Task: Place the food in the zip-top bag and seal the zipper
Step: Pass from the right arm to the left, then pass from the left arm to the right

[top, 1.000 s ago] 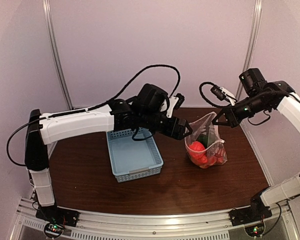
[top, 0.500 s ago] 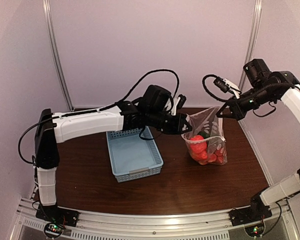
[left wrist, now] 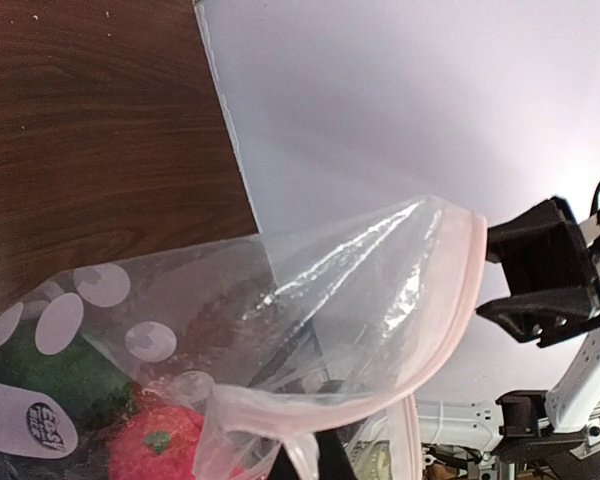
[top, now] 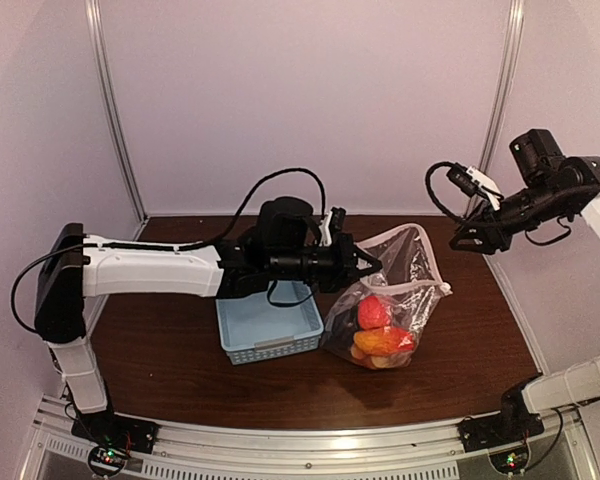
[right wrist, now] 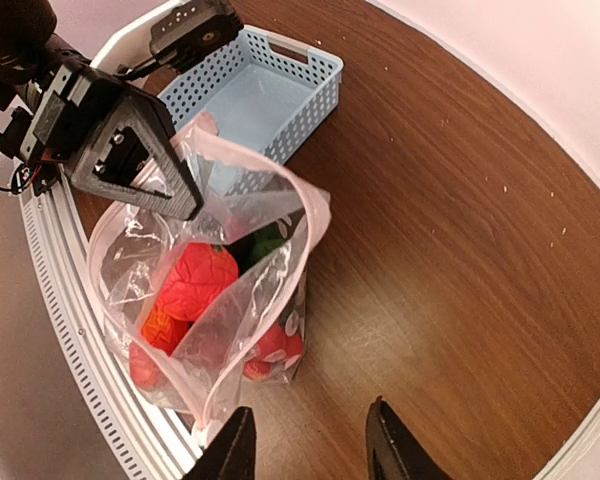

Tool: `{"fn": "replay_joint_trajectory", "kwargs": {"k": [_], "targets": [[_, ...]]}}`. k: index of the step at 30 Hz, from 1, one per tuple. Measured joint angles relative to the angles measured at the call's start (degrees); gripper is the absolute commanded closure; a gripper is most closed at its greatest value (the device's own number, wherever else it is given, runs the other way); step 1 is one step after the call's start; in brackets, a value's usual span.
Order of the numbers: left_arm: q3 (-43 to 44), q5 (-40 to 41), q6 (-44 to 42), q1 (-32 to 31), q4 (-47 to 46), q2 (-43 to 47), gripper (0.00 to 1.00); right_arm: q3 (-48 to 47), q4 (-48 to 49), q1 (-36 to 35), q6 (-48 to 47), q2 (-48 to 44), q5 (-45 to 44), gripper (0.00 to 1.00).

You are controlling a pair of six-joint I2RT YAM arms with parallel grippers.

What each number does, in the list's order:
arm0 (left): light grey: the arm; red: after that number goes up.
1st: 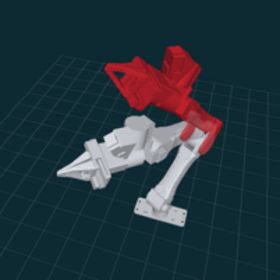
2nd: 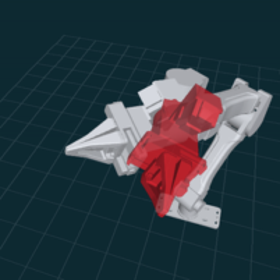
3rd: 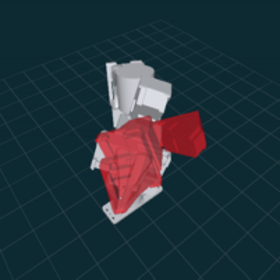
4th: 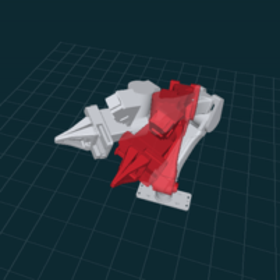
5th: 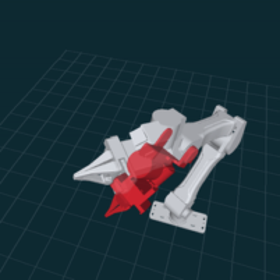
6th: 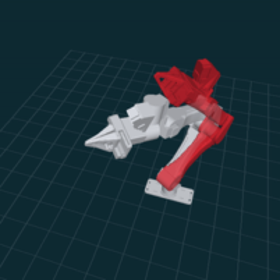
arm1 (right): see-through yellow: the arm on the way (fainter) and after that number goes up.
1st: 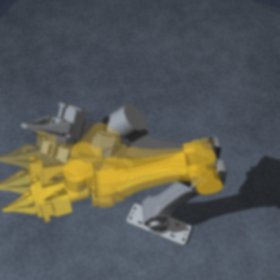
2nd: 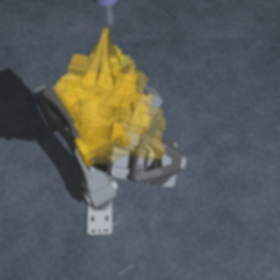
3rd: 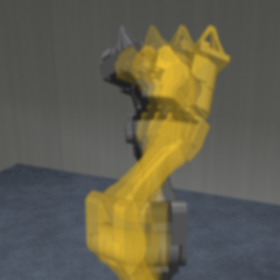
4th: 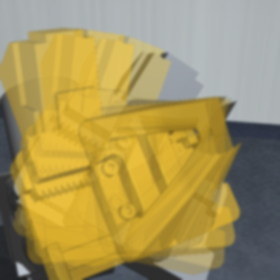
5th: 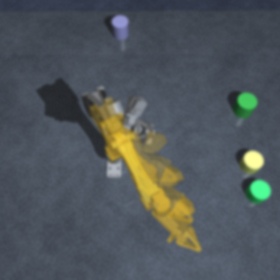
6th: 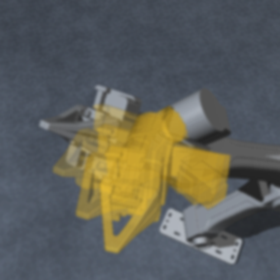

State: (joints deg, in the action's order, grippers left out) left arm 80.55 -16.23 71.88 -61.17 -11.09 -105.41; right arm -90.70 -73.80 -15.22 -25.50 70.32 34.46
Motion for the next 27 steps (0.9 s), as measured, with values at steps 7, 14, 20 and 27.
{"fn": "replay_joint_trajectory", "kwargs": {"k": [7,14,20,27], "targets": [[0.90,0.85,3.04,-0.04,-3.61,-0.90,1.00,14.08,4.17,1.22,-3.23,-16.52,0.33,0.43],[0.90,1.01,3.72,0.00,-4.66,-0.90,1.00,32.74,16.98,1.22,-1.51,-23.28,3.26,0.51],[0.87,1.27,3.72,0.11,-5.20,-0.90,1.00,41.90,28.37,1.22,0.76,-25.40,6.71,0.56],[0.68,2.08,3.74,0.26,-5.57,-0.87,1.00,43.52,36.46,1.22,2.71,-25.64,10.80,0.83]]}}
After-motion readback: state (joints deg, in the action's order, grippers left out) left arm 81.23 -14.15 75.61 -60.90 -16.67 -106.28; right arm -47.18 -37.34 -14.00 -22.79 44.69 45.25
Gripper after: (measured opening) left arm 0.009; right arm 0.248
